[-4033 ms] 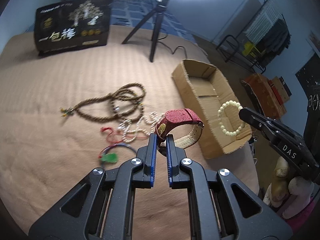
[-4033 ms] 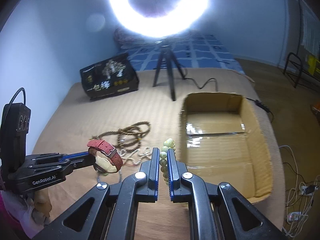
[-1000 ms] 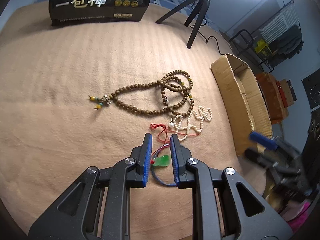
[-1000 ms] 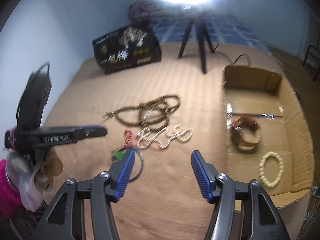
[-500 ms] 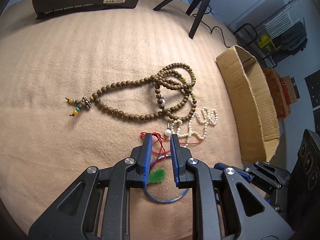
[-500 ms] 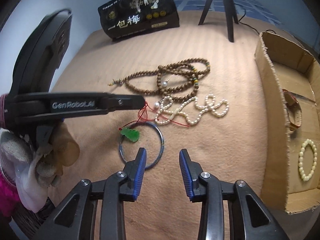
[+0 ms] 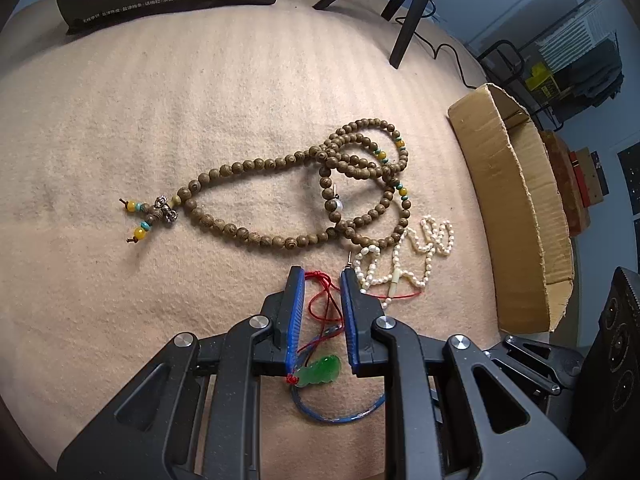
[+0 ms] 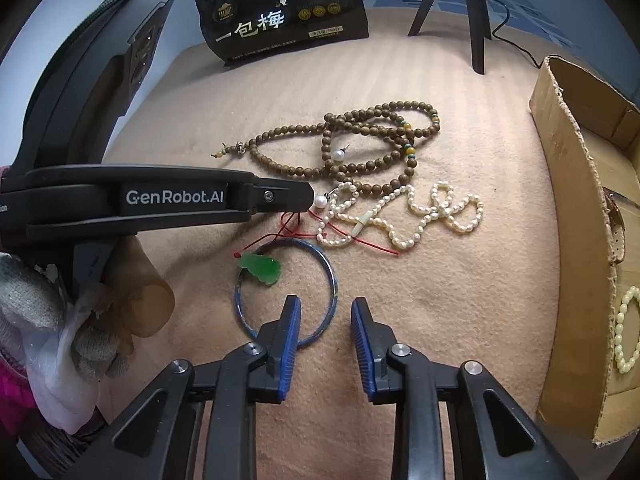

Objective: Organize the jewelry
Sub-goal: 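Grip the red string of the jade pendant with the left while the right grips the blue bangle, then lift the pendant with the left gripper while the right carries the bangle over the box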

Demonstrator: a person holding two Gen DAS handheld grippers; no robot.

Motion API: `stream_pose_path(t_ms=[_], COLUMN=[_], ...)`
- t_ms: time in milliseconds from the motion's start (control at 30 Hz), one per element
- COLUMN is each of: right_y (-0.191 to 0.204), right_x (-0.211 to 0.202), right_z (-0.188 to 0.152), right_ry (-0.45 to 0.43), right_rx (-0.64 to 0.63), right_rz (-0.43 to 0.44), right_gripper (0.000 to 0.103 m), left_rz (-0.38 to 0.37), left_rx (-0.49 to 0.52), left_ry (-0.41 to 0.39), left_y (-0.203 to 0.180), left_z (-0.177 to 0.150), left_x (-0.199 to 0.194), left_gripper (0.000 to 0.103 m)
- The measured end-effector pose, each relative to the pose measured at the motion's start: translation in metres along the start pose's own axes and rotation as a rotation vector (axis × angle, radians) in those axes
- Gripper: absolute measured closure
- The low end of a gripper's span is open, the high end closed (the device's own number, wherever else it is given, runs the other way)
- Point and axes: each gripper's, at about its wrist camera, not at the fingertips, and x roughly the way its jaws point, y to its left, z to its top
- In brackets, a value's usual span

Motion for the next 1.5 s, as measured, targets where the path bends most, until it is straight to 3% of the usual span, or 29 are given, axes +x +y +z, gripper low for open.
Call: stream_pose_path(t_ms=[267, 367, 533, 667, 833, 933, 1500], right_y=[0.002, 0.002, 0.003, 0.005, 0.009, 0.012, 0.013], right_x=[0.007, 0.007, 0.01, 0.012, 0.017, 0.021, -0.013], right_z=[0.001, 0.001, 0.001, 0.001, 0.003, 0.004, 0.002], right_ry=[0.01, 0.01, 0.013, 0.014, 0.017, 0.019, -0.067], right_rx=[-0.005, -0.004, 0.001, -0.002, -0.015, -0.017, -0.018], right_rz=[-0.01, -0.01, -0.014, -0.019, -0.035, -0.055, -0.064], right_gripper=[0.077, 0.077, 0.078, 0.079, 0.087, 0.099, 0.102], left_rz=[-0.002, -0.022, 0.032, 0.078, 0.073, 0.062, 0.0], left_rx=[-0.036, -0.039, 0.012, 0.033, 0.027, 0.024, -0.016], left_ry=[0.007, 0.012, 0.002, -0.015, -0.025, -0.03, -0.155], left_y=[0.005, 0.004, -0.004, -0.007, 0.002, 0.005, 0.015], left_z=[0.003, 0.003, 0.0, -0.001, -0.001, -0.002, -0.008], left_x=[0.005, 0.005, 0.008, 0.009, 0.008, 0.007, -0.053], left_gripper=[0.086, 0.073, 0.073, 0.087, 0.1, 0.102, 0.103])
